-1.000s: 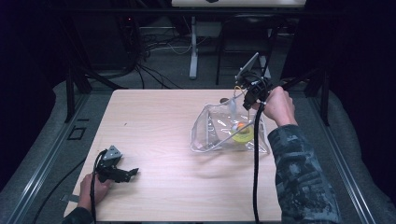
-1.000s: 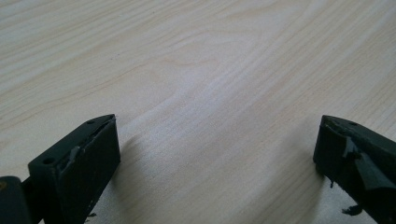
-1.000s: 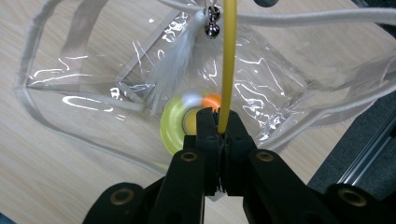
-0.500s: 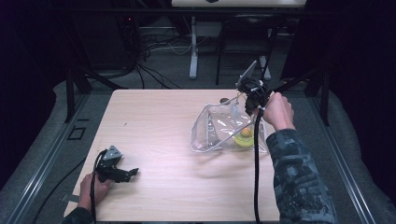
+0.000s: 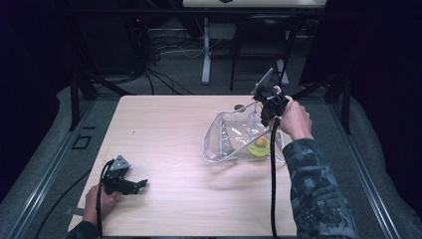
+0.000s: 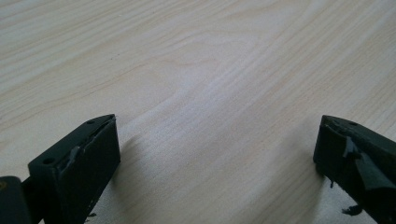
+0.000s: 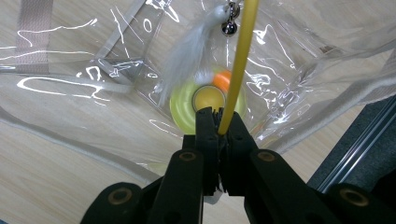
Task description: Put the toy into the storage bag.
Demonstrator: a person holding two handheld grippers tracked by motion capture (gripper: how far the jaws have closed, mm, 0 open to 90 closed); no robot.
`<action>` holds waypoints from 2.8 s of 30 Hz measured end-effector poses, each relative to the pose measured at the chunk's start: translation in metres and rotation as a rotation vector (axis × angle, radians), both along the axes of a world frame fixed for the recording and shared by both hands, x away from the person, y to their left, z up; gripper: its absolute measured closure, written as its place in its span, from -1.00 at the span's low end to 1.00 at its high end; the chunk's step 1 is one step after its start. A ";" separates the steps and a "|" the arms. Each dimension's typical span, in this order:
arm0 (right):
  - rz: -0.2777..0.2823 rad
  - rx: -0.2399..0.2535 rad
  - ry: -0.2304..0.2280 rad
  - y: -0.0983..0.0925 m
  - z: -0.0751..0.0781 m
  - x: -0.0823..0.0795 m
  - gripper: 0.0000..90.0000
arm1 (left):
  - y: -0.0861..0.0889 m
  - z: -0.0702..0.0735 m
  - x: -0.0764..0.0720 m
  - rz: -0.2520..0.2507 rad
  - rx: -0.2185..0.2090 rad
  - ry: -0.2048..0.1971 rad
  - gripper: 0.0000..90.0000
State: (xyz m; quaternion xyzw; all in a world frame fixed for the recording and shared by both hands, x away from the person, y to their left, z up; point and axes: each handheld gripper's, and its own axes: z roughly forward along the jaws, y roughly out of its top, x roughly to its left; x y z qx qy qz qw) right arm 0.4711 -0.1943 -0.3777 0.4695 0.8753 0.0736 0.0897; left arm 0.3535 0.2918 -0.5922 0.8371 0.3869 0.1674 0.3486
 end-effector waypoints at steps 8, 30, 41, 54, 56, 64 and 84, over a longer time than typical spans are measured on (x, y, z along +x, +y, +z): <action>-0.006 0.020 -0.037 0.000 0.014 -0.006 0.73 | 0.000 0.000 0.000 0.000 0.000 0.000 -0.99; -0.014 0.129 -0.156 -0.029 0.065 -0.047 -0.72 | 0.000 0.000 0.000 0.001 0.000 0.000 -0.99; -0.047 0.145 -0.171 -0.053 0.061 -0.067 -1.00 | -0.001 -0.001 0.000 0.010 -0.005 -0.007 -0.99; -0.074 0.179 -0.162 -0.074 0.041 -0.090 -1.00 | -0.001 -0.001 0.000 0.008 -0.001 -0.009 -0.99; -0.071 0.174 -0.152 -0.078 0.036 -0.093 -1.00 | -0.001 -0.001 0.000 0.008 -0.001 -0.009 -0.99; -0.076 0.169 -0.074 -0.088 -0.003 -0.110 -1.00 | -0.001 -0.001 0.000 0.008 -0.001 -0.009 -0.99; -0.099 0.182 -0.001 -0.094 -0.105 -0.147 -1.00 | -0.001 -0.001 0.000 0.008 -0.001 -0.009 -0.99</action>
